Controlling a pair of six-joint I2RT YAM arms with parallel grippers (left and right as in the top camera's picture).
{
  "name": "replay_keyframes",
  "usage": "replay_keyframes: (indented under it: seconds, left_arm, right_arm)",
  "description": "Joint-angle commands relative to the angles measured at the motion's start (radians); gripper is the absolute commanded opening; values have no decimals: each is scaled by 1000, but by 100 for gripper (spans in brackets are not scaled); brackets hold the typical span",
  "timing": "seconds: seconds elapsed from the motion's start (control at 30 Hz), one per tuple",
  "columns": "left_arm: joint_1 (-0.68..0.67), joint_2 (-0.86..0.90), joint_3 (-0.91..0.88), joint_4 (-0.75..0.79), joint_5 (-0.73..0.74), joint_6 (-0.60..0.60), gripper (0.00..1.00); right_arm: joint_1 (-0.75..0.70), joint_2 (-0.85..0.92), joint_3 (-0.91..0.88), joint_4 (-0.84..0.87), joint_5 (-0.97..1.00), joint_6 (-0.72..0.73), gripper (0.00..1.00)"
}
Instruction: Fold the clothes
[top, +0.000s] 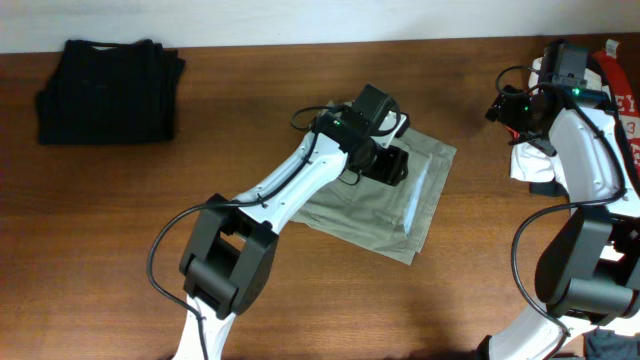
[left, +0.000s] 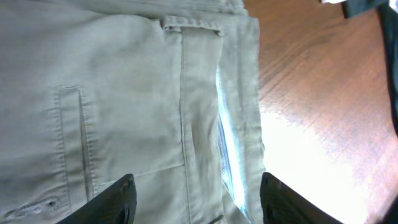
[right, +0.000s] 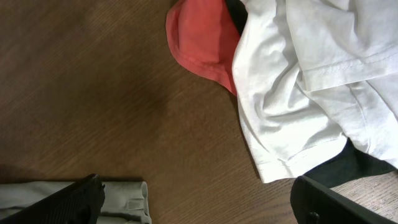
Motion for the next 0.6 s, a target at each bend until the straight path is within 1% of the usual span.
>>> replay_keyframes:
  seconds: [0.0, 0.07, 0.13, 0.2, 0.23, 0.27, 0.3, 0.33, 0.37, 0.4, 0.43, 0.47, 0.57]
  left_arm:
    - [-9, 9, 0, 8, 159, -1, 64]
    - [-2, 2, 4, 5, 179, 29, 64]
    - [61, -21, 13, -8, 177, 29, 57]
    - [148, -25, 15, -87, 153, 32, 56]
    - [185, -25, 14, -157, 135, 110, 57]
    - [192, -25, 14, -224, -1, 161, 75]
    - [189, -25, 14, -260, -137, 163, 80]
    - [185, -25, 14, -273, -156, 187, 77]
    - [173, -25, 14, -280, -150, 213, 77]
    - [114, -25, 14, -283, -171, 241, 77]
    - [81, -25, 14, -281, -201, 241, 78]
    - [10, -25, 14, -264, -248, 241, 80]
    - [-81, -23, 14, -231, -248, 237, 80]
  right_arm:
    - [2, -17, 10, 1, 12, 2, 99]
    - [2, -17, 10, 1, 12, 2, 99]
    - [2, -17, 10, 1, 12, 2, 99]
    - [2, -17, 10, 1, 12, 2, 99]
    - [2, -17, 10, 1, 12, 2, 99]
    - [2, -17, 10, 1, 12, 2, 99]
    - [2, -17, 10, 1, 12, 2, 99]
    - [2, -17, 10, 1, 12, 2, 99]
    - [2, -17, 10, 1, 12, 2, 99]
    - [2, -17, 10, 1, 12, 2, 99]
    - [2, -17, 10, 1, 12, 2, 99]
    - [2, -17, 10, 1, 12, 2, 99]
    - [2, -17, 10, 1, 12, 2, 99]
